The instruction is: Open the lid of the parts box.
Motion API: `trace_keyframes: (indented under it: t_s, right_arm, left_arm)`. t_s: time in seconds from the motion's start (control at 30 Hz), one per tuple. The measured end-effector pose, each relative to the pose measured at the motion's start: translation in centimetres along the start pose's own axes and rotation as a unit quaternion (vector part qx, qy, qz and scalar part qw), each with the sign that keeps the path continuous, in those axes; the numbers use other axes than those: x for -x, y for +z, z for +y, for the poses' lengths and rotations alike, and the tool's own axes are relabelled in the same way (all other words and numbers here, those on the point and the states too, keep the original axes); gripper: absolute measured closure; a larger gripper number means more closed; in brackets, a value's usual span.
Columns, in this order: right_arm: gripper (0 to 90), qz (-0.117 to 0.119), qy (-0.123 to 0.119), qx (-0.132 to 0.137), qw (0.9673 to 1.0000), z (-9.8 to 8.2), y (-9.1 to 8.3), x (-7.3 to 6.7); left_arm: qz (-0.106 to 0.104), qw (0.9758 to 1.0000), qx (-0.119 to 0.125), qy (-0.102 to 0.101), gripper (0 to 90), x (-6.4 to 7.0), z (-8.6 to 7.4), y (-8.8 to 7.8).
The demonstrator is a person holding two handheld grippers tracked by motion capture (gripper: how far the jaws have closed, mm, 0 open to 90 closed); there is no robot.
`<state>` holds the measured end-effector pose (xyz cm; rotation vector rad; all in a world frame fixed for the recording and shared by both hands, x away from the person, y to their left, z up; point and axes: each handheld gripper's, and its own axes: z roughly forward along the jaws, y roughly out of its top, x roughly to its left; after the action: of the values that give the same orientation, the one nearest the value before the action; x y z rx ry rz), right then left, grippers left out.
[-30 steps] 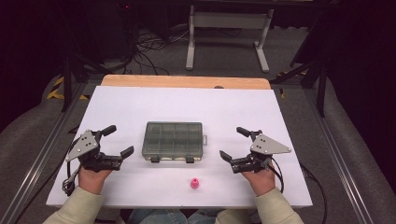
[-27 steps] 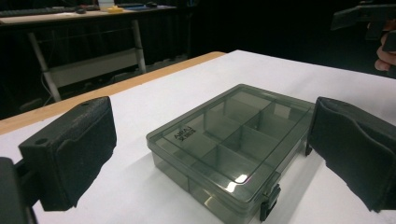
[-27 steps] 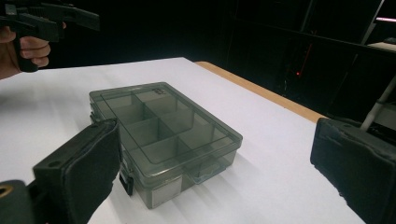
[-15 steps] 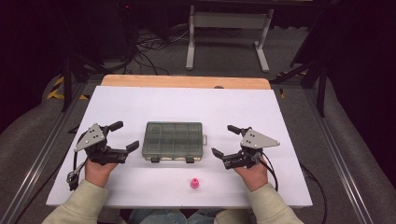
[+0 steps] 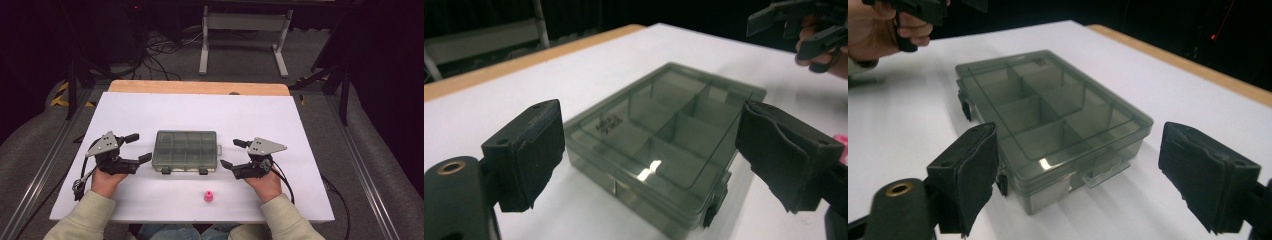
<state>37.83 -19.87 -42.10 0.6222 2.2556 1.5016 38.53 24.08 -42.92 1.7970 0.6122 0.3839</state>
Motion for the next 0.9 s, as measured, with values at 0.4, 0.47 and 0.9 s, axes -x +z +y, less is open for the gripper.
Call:
trace_keyframes:
  t_s: [0.4, 0.47, 0.9]
  right_arm:
    - [18.7, 0.022, 0.000, -0.048, 0.9986, -0.5, 1.2, -0.3]
    - [18.7, 0.026, 0.000, -0.054, 0.9982, -0.6, 1.5, -0.4]
    - [19.6, 0.039, 0.002, -0.103, 0.9939, -1.4, 2.6, -1.0]
  left_arm:
    - [-0.025, 0.9965, -0.080, 0.007, 19.1, -0.1, -0.7, 1.1]
    - [-0.026, 0.9957, -0.089, 0.008, 21.1, 0.0, -0.7, 1.1]
    - [-0.034, 0.9869, -0.157, 0.016, 26.9, 0.5, -1.5, 1.6]
